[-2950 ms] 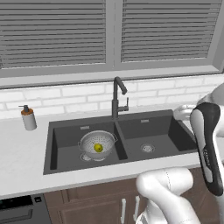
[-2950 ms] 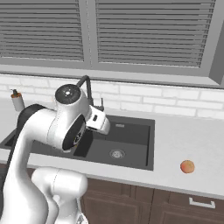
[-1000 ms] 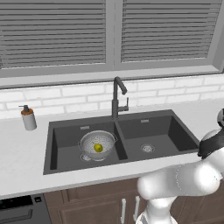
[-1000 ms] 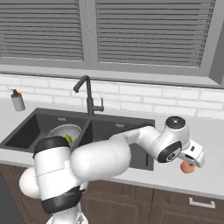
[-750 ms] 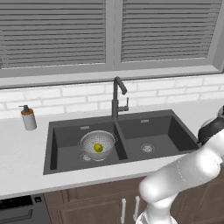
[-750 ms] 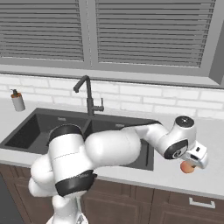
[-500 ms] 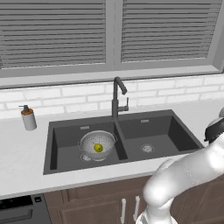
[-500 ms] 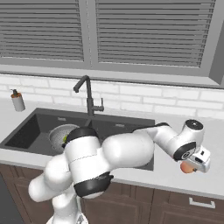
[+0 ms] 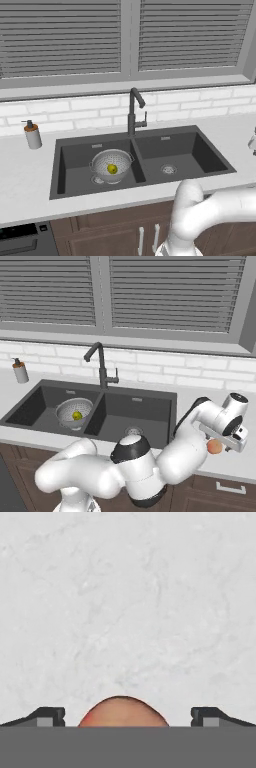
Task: Put the colander in the sink, put the pear, peach in the colander, and turn on the sink faucet and pour water over the colander.
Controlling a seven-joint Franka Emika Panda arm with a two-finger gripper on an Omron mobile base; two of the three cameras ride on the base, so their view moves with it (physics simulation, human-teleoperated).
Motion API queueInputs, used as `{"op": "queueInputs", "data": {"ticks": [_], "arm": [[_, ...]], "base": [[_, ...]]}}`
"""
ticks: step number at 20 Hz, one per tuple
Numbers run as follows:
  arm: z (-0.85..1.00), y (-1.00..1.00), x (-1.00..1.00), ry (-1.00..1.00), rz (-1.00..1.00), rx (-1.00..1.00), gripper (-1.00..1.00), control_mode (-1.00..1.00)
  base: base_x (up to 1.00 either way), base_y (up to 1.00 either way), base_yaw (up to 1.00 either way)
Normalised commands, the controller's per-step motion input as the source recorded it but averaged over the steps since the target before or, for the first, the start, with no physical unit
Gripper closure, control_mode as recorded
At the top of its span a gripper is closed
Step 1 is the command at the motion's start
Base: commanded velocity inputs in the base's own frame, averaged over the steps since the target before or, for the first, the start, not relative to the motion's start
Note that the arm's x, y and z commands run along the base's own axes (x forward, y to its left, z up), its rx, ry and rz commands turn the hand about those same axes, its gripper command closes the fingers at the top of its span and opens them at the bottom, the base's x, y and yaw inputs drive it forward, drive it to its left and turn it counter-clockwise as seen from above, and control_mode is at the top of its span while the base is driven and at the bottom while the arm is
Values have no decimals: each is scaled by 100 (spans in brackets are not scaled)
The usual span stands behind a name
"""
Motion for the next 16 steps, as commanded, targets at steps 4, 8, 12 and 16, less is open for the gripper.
{"op": "queueInputs", "data": {"ticks": [4,8,12,16], "arm": [[-44,-8,-10,4,0,1,-100,-100],[-15,0,-31,0,0,2,-100,-100],[-3,5,-18,0,0,1,-100,-100],[-9,15,-25,0,0,3,-100,-100]], "base": [[0,0,0],[0,0,0],[0,0,0],[0,0,0]]}}
